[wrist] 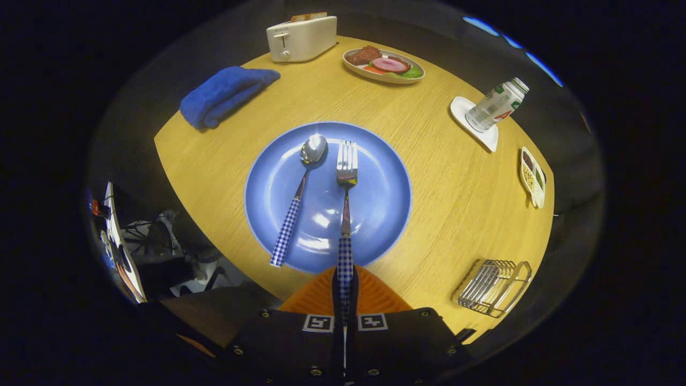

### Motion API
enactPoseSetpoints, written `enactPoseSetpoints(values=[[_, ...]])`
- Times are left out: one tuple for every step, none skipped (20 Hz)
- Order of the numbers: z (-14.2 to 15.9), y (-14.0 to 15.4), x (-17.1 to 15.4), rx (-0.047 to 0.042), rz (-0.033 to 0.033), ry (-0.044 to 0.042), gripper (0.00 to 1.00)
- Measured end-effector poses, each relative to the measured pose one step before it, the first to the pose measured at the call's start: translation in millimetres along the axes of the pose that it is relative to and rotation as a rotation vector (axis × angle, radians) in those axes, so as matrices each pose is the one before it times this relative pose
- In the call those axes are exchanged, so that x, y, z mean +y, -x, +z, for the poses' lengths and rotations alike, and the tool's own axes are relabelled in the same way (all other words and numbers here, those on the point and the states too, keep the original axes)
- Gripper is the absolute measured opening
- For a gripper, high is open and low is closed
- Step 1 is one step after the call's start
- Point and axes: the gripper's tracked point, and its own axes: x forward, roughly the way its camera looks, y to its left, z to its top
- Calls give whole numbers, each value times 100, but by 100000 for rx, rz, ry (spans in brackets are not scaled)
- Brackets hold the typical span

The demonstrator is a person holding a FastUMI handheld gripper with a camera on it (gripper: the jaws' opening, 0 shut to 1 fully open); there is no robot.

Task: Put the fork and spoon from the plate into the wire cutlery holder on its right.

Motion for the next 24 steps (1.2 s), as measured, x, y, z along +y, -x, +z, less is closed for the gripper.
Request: enactPoseSetpoints(values=[[-740,992,-676,1022,-1071,207,2],[-562,799,-672,578,-629,155,2],[-609,880,-645,761,-151,-788,2],[-826,701,-756,699,-989,-967,2],[-921,596,-893,1555,-1540,-1087,2],[-896,552,-914,1618,-1510,-906,2],[-942,650,-945,2245,-963,-206,2],[-832,484,-830,1240,-1054,-442,2],[-541,433,-846,311,-1110,-282,2],[-760,346,-840,613,-1054,-877,2],[-825,347,-641,1005,-270,-846,2],[-633,276,-492,1243,161,-762,2],[-858,204,-673,1824,-36,-609,2],[-706,274,-800,1754,-618,-371,2],[-565,198,-719,1442,-816,-383,2],[-594,287,-784,1533,-848,-498,2],[-511,89,-807,1546,-1044,-227,2],[-600,97,-763,1729,-1061,-109,2],[-470,39,-738,2234,-231,-289,2],[-622,-141,-511,2383,-242,-225,2],[-382,4,-648,2229,-174,278,2],[-343,-182,-564,1814,-260,123,2],[-206,-210,-587,1837,-173,290,2],[-11,-143,-553,1256,-298,0,2]])
